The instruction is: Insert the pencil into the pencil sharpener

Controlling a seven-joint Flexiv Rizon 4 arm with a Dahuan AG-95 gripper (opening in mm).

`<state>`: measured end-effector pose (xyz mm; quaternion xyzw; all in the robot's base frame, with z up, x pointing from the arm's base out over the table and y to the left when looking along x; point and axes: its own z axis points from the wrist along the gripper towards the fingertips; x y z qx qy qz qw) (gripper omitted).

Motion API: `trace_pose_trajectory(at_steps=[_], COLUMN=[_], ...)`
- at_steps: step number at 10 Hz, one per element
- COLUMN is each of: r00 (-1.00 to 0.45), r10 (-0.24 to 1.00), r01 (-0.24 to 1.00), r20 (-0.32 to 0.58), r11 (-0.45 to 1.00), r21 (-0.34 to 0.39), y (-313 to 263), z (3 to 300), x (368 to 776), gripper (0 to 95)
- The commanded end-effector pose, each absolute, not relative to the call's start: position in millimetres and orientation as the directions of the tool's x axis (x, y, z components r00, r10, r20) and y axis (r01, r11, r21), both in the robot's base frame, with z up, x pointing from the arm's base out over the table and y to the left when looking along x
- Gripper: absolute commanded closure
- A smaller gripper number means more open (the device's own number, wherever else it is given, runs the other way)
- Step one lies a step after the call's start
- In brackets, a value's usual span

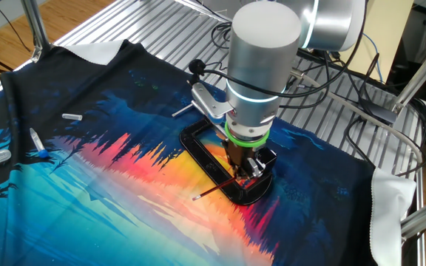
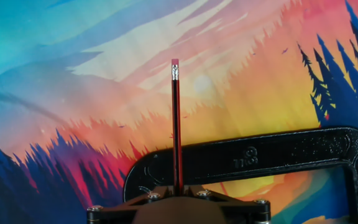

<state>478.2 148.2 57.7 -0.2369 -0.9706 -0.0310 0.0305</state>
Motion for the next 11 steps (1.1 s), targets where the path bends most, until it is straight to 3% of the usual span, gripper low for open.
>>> trace_pose_trajectory(at_steps=[1, 11], r00=[-0.887, -0.89], r10=[0.456, 0.45], r01=[0.459, 0.453], r20=[0.075, 0.074], r11=[0.887, 0.89], r21=[0.046, 0.046], y=[149.4, 156.4], z=[57.7, 53.9], x=[477.9, 461.7], gripper=[95.0, 95.0])
